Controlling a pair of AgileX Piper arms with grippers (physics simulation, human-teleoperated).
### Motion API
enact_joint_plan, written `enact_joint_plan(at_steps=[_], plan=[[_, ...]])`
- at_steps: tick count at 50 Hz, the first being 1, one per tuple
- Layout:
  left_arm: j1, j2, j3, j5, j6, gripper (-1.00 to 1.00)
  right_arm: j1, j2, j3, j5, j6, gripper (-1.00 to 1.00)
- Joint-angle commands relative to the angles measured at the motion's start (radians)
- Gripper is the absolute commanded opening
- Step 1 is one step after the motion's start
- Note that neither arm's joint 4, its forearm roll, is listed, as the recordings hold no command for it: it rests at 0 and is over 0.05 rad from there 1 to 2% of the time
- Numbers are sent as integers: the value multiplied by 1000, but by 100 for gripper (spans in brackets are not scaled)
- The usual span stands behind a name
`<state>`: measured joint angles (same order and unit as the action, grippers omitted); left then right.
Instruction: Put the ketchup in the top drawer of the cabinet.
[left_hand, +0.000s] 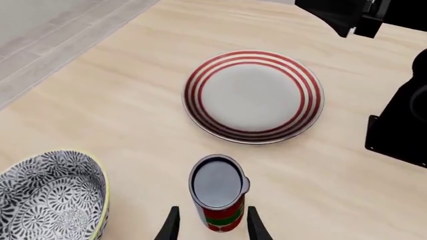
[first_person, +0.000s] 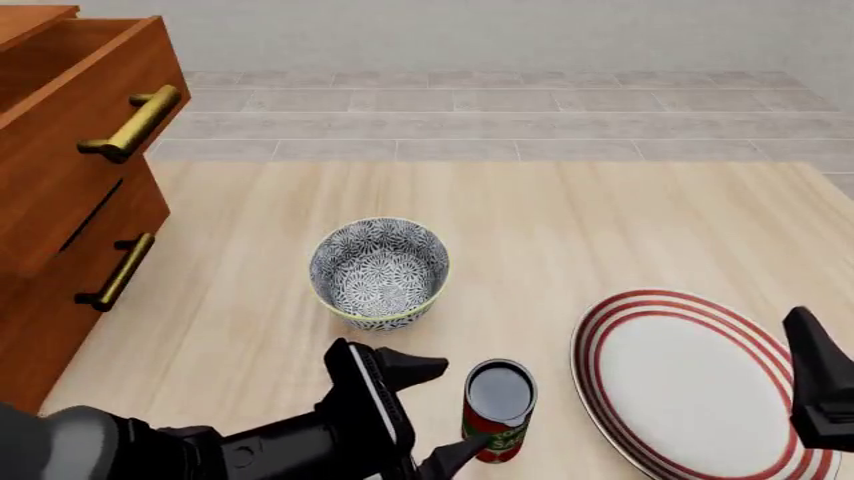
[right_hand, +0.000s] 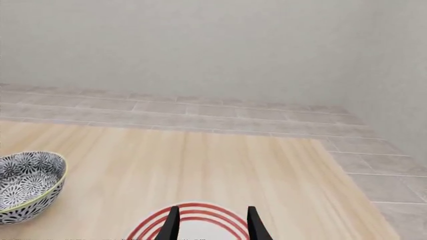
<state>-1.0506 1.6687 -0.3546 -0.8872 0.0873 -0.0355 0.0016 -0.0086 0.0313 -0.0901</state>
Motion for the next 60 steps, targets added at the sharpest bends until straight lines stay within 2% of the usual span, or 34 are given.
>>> enact_joint_plan(at_steps=[1,4,5,6,7,10,27,39,48,49,55,57,60], plan=[[-5,61,-48,1,-5,100,8,1,6,0,1,100],[-5,79,-63,3,-9,100,9,1,5,1,2,100],[-15,89,-76,17,-38,100,10,1,5,1,2,100],[-15,89,-77,17,-38,100,10,1,5,1,2,100],[-23,96,-91,33,-76,100,10,1,5,2,4,100],[-6,120,-105,23,-28,100,14,2,6,2,4,100],[-24,190,-200,83,-34,100,17,2,6,4,9,100],[-20,220,-202,67,-37,100,21,3,7,4,10,100],[-29,175,-191,80,-39,100,21,5,7,3,8,100],[-28,165,-188,83,-37,-100,20,5,7,4,8,100],[-15,72,-153,96,-22,-100,19,5,8,3,8,100],[-15,31,-143,108,-41,-100,20,6,8,3,8,100],[-63,-46,-130,133,-50,-100,20,5,7,4,7,100]])
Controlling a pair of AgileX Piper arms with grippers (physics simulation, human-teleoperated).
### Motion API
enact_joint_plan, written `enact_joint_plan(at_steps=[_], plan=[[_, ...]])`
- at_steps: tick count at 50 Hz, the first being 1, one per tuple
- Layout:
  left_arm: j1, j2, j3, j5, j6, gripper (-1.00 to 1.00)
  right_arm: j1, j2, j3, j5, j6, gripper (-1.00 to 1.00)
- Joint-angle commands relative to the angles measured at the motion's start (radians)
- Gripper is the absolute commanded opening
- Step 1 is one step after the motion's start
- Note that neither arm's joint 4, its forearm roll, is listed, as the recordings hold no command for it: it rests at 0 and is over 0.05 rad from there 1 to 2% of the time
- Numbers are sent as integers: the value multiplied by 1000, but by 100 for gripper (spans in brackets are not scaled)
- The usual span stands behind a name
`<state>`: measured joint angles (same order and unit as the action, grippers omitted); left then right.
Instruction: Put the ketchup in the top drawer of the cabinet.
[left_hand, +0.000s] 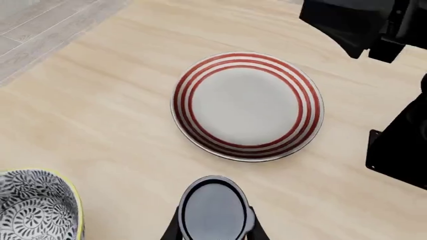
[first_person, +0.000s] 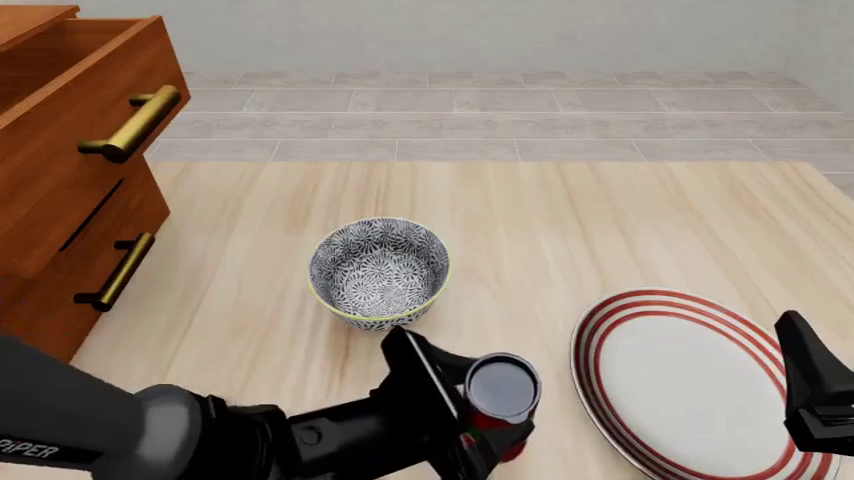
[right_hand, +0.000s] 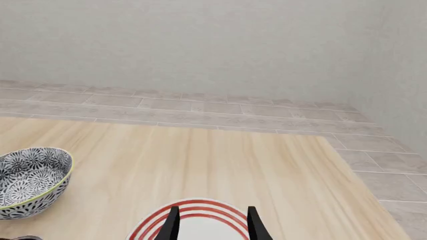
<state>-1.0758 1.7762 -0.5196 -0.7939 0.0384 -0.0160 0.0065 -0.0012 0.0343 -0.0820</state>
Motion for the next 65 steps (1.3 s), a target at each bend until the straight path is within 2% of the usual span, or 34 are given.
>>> enact_joint_plan(at_steps=[1,6,12,13,14,15,18,23,29,31,33,36,43,45,47,54,56,65], plan=[[-37,-166,33,59,2,-100,0,0,0,1,-1,100],[-1,-276,50,122,44,-100,-2,0,0,1,0,100],[10,-372,69,173,36,-100,0,-2,0,4,0,100],[-8,-410,75,191,69,-100,-3,-2,0,5,0,100],[-8,-411,75,192,69,-100,-3,-2,0,5,0,100],[-7,-476,93,208,82,-100,-8,-3,0,5,1,100],[7,-523,85,261,52,-100,-10,-4,0,4,1,100],[-4,-640,99,327,59,-100,-7,-4,-1,5,0,100],[-2,-704,107,379,56,-100,-7,-4,0,5,-1,100],[13,-726,111,400,53,-100,-9,-5,-2,2,0,100],[48,-749,108,442,14,-100,-11,-6,-5,0,0,100],[62,-784,110,462,25,-100,-11,-6,-4,-1,1,100],[107,-931,60,631,8,-100,-11,-5,-3,-1,1,100],[112,-943,56,647,6,-100,-15,-5,-4,-3,5,100],[135,-994,57,678,31,-100,-15,-5,-7,-1,5,100],[173,-1090,43,785,31,-100,-11,-6,-4,-3,7,100],[202,-1099,47,811,55,-100,-9,-6,-3,-3,7,100],[254,-1190,12,926,30,-100,-5,-6,-2,-1,9,100]])
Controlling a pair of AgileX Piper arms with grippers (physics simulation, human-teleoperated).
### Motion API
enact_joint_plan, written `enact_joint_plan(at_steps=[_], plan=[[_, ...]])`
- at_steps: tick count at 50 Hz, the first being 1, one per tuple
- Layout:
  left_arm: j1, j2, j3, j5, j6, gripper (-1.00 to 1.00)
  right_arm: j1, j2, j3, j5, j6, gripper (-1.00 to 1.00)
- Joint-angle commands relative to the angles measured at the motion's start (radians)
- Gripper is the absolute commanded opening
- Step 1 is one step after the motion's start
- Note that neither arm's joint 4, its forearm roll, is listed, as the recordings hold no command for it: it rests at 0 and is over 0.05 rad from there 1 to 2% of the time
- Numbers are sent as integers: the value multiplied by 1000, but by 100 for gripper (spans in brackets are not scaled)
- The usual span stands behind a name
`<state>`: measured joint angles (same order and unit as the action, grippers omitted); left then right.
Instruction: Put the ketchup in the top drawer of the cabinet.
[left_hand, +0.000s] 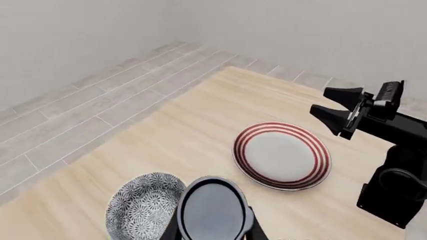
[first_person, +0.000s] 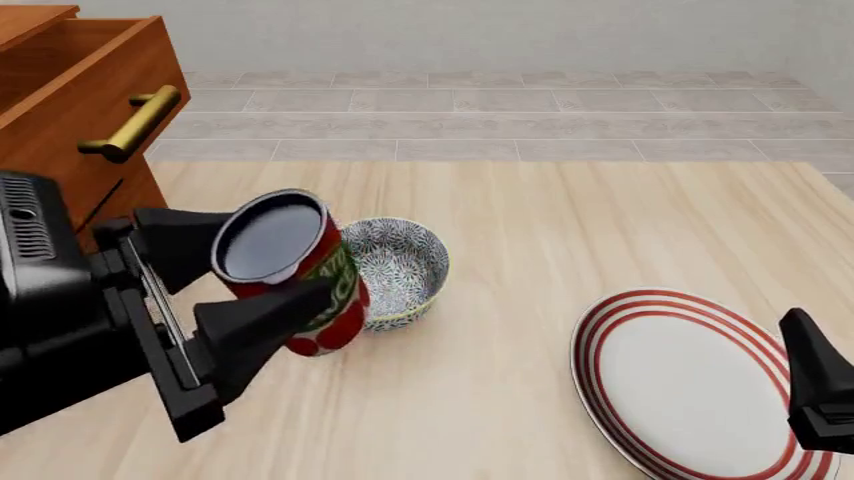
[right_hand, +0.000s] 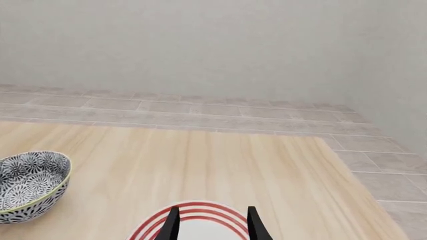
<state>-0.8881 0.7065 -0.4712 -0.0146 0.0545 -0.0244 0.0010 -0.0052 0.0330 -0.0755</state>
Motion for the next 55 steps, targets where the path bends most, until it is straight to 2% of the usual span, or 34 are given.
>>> enact_joint_plan(at_steps=[1,9,23,26,28,29,37,42,44,47,52,53,54,55], plan=[[68,-127,-39,154,19,-100,4,0,1,0,2,100],[130,-177,-94,258,37,-100,4,0,2,1,0,100],[178,-257,-161,404,50,-100,9,0,2,5,1,100],[209,-278,-146,439,105,-100,10,0,2,6,0,100],[208,-291,-159,468,91,-100,10,0,3,4,1,100],[216,-311,-165,490,131,-100,10,0,3,4,2,100],[259,-309,-301,615,88,-100,16,1,4,8,1,100],[245,-292,-368,660,105,-100,15,1,4,7,1,100],[253,-274,-398,675,98,-100,16,1,4,8,0,100],[276,-261,-433,689,124,-100,16,1,4,8,1,100],[289,-217,-564,752,154,-100,16,1,4,10,1,100],[268,-215,-585,762,142,-100,15,1,4,11,1,100],[266,-198,-608,781,92,-100,15,1,4,10,1,100],[287,-195,-616,783,98,-100,15,1,4,10,2,100]])
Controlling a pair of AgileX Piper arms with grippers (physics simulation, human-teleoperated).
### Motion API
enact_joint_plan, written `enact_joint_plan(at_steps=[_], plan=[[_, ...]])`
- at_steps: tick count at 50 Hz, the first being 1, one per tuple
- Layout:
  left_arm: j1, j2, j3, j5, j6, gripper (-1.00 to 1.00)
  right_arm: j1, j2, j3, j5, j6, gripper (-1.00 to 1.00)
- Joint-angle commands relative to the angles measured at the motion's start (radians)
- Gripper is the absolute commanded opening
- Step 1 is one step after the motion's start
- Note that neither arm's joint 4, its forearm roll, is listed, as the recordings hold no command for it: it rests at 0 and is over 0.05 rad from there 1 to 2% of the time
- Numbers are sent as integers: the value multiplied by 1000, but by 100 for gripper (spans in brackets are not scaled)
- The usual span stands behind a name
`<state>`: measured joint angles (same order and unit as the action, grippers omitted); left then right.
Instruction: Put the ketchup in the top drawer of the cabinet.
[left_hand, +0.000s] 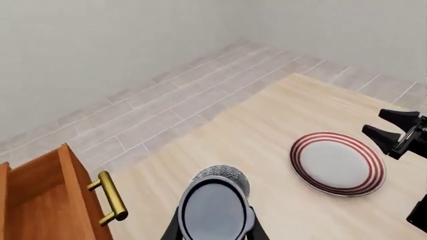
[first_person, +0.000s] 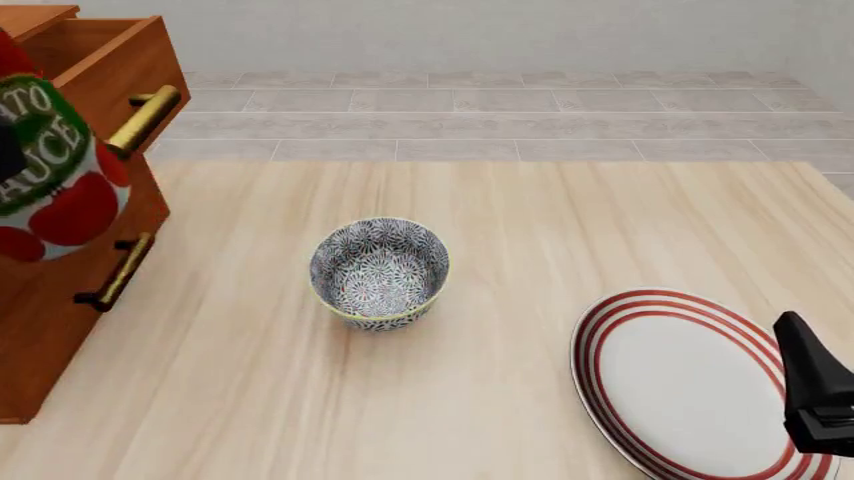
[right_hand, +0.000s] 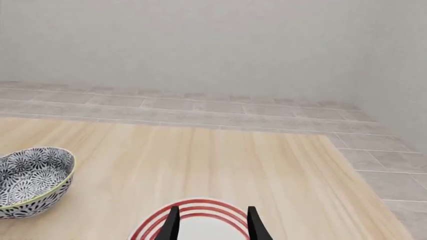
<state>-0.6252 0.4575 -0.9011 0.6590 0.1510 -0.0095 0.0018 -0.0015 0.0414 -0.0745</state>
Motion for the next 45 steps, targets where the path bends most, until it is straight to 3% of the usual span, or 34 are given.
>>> enact_joint_plan(at_steps=[1,3,6,14,26,31,35,45], plan=[[24,54,-186,110,1,-100,0,0,0,2,1,100],[65,49,-184,102,49,-100,0,0,0,2,0,100],[77,73,-193,112,11,-100,0,-1,0,2,1,100],[119,103,-207,116,40,-100,-3,-1,0,2,1,100],[167,176,-371,184,73,-100,-2,0,-1,5,1,100],[234,217,-386,176,76,-100,-2,0,-1,5,4,100],[248,232,-394,174,72,-100,-2,0,0,5,-19,100],[291,275,-395,139,78,-100,0,0,1,9,-5,100]])
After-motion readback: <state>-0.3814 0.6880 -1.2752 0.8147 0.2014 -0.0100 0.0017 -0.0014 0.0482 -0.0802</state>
